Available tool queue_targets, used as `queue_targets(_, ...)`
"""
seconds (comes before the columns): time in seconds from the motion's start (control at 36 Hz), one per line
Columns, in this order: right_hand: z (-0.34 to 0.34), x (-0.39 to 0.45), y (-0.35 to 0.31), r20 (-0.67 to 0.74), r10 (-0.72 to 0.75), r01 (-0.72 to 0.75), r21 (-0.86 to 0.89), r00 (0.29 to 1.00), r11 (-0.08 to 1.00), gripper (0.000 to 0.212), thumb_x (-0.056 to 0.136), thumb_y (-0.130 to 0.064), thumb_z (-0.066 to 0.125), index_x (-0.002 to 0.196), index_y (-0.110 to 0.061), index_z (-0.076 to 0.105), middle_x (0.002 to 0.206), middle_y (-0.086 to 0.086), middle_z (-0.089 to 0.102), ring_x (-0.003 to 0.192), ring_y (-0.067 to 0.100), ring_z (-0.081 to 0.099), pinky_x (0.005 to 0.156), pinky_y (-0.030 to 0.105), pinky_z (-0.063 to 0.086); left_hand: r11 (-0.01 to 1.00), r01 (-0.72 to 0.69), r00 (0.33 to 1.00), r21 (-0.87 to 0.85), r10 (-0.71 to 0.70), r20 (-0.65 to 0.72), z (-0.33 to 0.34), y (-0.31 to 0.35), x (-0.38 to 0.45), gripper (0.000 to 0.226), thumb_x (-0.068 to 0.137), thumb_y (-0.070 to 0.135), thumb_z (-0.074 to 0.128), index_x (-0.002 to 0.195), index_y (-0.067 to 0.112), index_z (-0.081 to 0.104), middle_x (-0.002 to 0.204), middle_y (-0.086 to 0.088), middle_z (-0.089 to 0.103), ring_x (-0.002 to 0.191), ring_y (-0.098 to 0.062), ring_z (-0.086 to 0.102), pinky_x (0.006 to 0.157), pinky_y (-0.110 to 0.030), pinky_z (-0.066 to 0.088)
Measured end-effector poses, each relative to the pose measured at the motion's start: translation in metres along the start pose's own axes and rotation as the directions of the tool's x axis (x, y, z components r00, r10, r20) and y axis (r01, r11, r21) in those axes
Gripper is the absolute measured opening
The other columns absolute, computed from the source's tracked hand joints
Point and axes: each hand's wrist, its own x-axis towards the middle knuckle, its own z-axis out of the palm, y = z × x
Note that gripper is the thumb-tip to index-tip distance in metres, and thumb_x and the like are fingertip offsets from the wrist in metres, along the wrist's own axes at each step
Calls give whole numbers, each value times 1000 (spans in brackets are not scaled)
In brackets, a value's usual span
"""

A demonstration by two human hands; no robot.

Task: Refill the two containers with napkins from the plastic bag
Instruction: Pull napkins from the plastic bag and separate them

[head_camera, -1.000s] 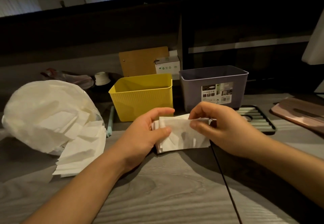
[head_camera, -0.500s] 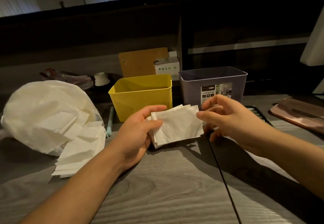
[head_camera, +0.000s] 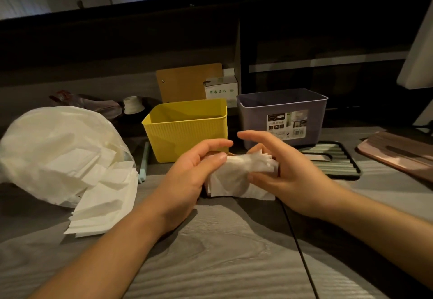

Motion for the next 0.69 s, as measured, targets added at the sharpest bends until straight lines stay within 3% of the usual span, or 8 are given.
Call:
queue_targets(0.14,4,0,-5,-2,-69,69,-36,998,997,71,94,-16,67,145,-50,31,109,-27,53,109,-2,55,93,16,47,999,27,990,40,-21,-138,9,4,0,24,105,24,48,112,36,67,97,8,75,105,-22,65,95,-52,56)
queue_targets(0.22,1,0,-2,25,-17,18,-10,1000,1000,78,92,-16,69,147,-51,26,111,-28,51,114,-6,51,93,15,45,1000,22,981,13,-19,-194,10,6,0,25,105,19,45,113,31,66,96,6,75,105,-23,66,90,-44,55)
queue_targets(0.31,-3,-1,1,28,52,-53,29,998,998,85,91,-7,67,148,-52,24,115,-21,52,104,1,58,82,22,52,1000,2,987,-23,-5,-161,8,6,-1,20,100,33,53,118,34,63,105,5,74,107,-18,66,87,-38,52)
queue_targets(0.39,0,1,3,-6,53,-53,34,999,998,83,90,-1,65,148,-48,29,113,-15,56,98,1,61,79,20,52,1000,-6,999,4,6,-46,7,0,-1,53,81,38,75,129,39,53,117,3,67,102,-10,67,79,-25,55)
queue_targets(0.47,6,3,3,-73,47,-42,66,996,997,76,91,-1,64,147,-45,35,111,-15,59,97,1,61,78,21,52,993,-48,999,110,48,4,6,-4,0,72,86,6,74,140,40,40,121,1,58,94,-5,66,77,-16,53)
queue_targets(0.58,7,1,2,-126,93,-73,160,988,985,77,93,2,59,146,-47,33,111,-13,58,94,3,63,79,27,57,981,-55,997,185,64,-42,6,-5,-1,80,88,-9,63,146,41,36,122,1,59,99,-13,66,75,-18,55)
queue_targets(0.69,6,1,2,-103,187,-151,289,977,945,86,92,10,54,146,-52,30,120,-13,55,101,10,64,85,34,60,987,-24,993,156,42,-113,6,-8,1,78,93,-8,58,144,48,38,121,0,65,106,-17,67,87,-36,59)
